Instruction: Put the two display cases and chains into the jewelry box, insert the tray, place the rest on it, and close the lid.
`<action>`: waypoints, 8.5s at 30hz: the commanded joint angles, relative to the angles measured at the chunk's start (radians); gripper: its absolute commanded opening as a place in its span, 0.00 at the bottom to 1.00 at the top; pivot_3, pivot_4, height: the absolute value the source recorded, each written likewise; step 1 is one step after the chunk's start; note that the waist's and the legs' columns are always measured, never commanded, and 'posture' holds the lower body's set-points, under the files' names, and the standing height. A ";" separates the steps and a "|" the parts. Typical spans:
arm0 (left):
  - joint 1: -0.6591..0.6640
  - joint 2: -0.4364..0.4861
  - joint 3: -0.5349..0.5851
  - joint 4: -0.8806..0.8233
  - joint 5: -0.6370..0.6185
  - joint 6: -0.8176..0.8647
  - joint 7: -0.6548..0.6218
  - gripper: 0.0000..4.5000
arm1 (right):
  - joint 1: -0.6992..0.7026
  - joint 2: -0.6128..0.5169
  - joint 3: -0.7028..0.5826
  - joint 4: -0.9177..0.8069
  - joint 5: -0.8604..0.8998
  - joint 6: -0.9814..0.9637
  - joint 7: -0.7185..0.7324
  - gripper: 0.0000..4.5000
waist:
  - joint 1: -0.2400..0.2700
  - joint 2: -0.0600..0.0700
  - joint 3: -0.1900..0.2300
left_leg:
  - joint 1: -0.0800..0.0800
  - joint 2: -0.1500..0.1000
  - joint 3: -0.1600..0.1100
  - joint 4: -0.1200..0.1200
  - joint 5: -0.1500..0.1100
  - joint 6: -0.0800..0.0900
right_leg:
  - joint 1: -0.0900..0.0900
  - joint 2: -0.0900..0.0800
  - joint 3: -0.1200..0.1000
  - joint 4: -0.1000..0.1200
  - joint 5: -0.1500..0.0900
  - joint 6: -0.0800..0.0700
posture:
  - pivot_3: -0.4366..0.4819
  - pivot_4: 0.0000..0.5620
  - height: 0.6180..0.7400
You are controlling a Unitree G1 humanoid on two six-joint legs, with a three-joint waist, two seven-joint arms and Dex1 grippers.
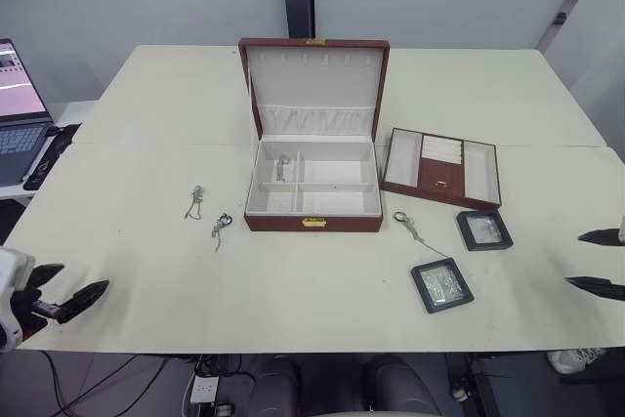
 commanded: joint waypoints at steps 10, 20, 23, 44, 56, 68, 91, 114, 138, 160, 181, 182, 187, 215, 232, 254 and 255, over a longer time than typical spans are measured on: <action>0.063 -0.043 0.065 -0.115 -0.053 0.028 0.015 0.99 | -0.150 -0.024 0.050 -0.024 0.016 -0.015 0.018 1.00 | -0.003 0.001 0.000 | 0.001 0.000 0.001 0.000 0.000 0.000 | 0.000 0.000 0.000 0.000 0.000 0.000 | 0.48 0.27 1.00; 0.122 -0.082 0.105 -0.174 -0.073 0.033 0.025 0.99 | -0.431 0.012 0.203 -0.125 0.081 0.089 0.065 1.00 | -0.001 0.001 0.000 | 0.001 0.000 0.000 0.000 0.000 0.000 | 0.000 0.000 0.001 0.000 0.000 0.000 | 0.48 0.27 1.00; 0.142 -0.090 0.120 -0.194 -0.081 0.039 0.023 0.99 | -0.516 0.041 0.250 -0.166 0.109 0.131 0.076 1.00 | -0.001 0.001 0.000 | 0.001 0.000 0.000 0.000 0.000 0.000 | 0.000 0.000 0.001 0.000 0.000 0.000 | 0.48 0.27 1.00; 0.034 -0.116 0.087 -0.342 -0.173 0.155 0.111 0.99 | -0.790 0.334 0.442 -0.450 0.259 0.417 -0.023 1.00 | 0.001 0.001 0.000 | -0.002 0.000 -0.004 0.001 0.000 0.000 | -0.001 -0.001 0.000 0.000 0.000 0.000 | 0.48 0.27 1.00; -0.062 -0.088 -0.028 -0.366 -0.163 0.210 0.106 0.99 | -0.794 0.387 0.482 -0.509 0.249 0.460 -0.094 1.00 | 0.001 0.001 0.000 | -0.002 0.000 -0.005 0.001 0.000 0.000 | -0.001 -0.001 0.000 0.000 0.000 0.000 | 0.48 0.27 1.00; -0.162 -0.108 -0.135 -0.336 -0.121 0.209 0.144 0.99 | -0.798 0.413 0.502 -0.545 0.243 0.501 -0.166 1.00 | 0.001 0.001 0.000 | -0.002 0.000 -0.005 0.001 0.000 0.000 | -0.001 -0.001 -0.001 0.000 0.000 0.000 | 0.48 0.27 1.00; -0.374 -0.157 -0.427 -0.165 0.000 0.106 0.161 0.87 | -0.805 0.424 0.527 -0.558 0.241 0.519 -0.194 1.00 | 0.001 0.000 0.000 | -0.003 0.000 -0.005 0.001 0.000 0.000 | -0.002 0.000 -0.001 0.000 0.000 0.000 | 0.48 0.27 1.00; -0.440 -0.182 -0.530 -0.249 0.042 0.264 0.253 0.54 | -0.817 0.421 0.531 -0.554 0.247 0.525 -0.189 1.00 | 0.002 0.000 0.000 | -0.003 -0.001 -0.005 0.001 0.000 0.000 | -0.002 0.000 -0.001 0.000 0.000 0.000 | 0.48 0.27 1.00; -0.409 -0.167 -0.361 -0.398 -0.086 0.328 0.278 0.00 | -0.823 0.425 0.529 -0.537 0.242 0.512 -0.188 1.00 | 0.002 0.000 0.000 | -0.003 0.000 -0.006 0.001 0.000 0.000 | -0.002 0.000 -0.001 0.000 0.000 0.000 | 0.48 0.27 1.00; -0.248 -0.030 -0.097 -0.462 -0.243 0.343 0.118 0.00 | -0.823 0.430 0.535 -0.518 0.231 0.488 -0.176 1.00 | 0.001 0.000 0.000 | -0.003 0.000 -0.006 0.001 0.000 0.000 | -0.002 0.000 -0.001 0.000 0.000 0.000 | 0.48 0.27 1.00; -0.826 0.128 -0.508 -0.371 -0.269 0.406 -0.013 0.00 | -0.808 0.423 0.521 -0.541 0.238 0.505 -0.202 1.00 | 0.002 0.000 0.001 | -0.004 -0.001 -0.005 0.001 0.000 0.000 | -0.002 0.003 -0.002 0.000 0.000 0.000 | 0.48 0.27 1.00; -0.851 0.124 -0.529 -0.357 -0.260 0.402 -0.021 0.00 | -0.808 0.423 0.522 -0.541 0.238 0.505 -0.204 1.00 | 0.002 0.000 0.001 | -0.004 -0.001 -0.005 0.001 0.000 0.000 | -0.002 0.005 -0.002 0.000 0.000 0.000 | 0.48 0.27 1.00; -0.963 0.075 -0.658 -0.274 -0.177 0.348 -0.054 0.00 | -0.800 0.424 0.522 -0.554 0.238 0.510 -0.217 1.00 | -0.001 0.000 0.001 | -0.004 0.000 -0.003 0.001 0.000 0.000 | -0.004 0.006 -0.001 0.000 0.000 0.000 | 0.48 0.27 1.00; -0.944 -0.049 -0.801 -0.035 0.131 0.146 -0.076 0.12 | -0.786 0.422 0.532 -0.570 0.230 0.511 -0.237 1.00 | 0.001 0.000 0.001 | -0.004 0.000 -0.003 0.001 0.000 0.000 | -0.004 0.007 -0.001 0.001 0.000 0.000 | 0.48 0.27 1.00; -0.730 0.069 -0.412 -0.144 0.013 0.129 -0.080 1.00 | -0.716 0.323 0.400 -0.502 0.198 0.415 -0.228 1.00 | -0.001 0.000 0.001 | -0.004 0.001 -0.003 0.001 0.000 0.000 | -0.004 0.002 -0.001 0.000 0.000 0.000 | 0.48 0.27 1.00; -0.064 -0.113 0.039 -0.091 0.019 -0.034 0.088 1.00 | -0.142 0.146 -0.027 -0.035 0.012 0.034 -0.295 1.00 | 0.001 0.000 0.001 | -0.002 0.000 -0.002 0.000 0.000 0.000 | -0.001 0.000 0.001 0.000 0.000 0.000 | 0.48 0.27 1.00; -0.056 -0.116 0.041 -0.092 0.017 -0.038 0.090 1.00 | -0.130 0.147 -0.034 -0.027 0.011 0.022 -0.298 1.00 | 0.001 0.000 0.001 | -0.002 0.000 -0.002 0.000 0.000 0.000 | -0.001 0.000 0.001 0.000 0.000 0.000 | 0.48 0.27 1.00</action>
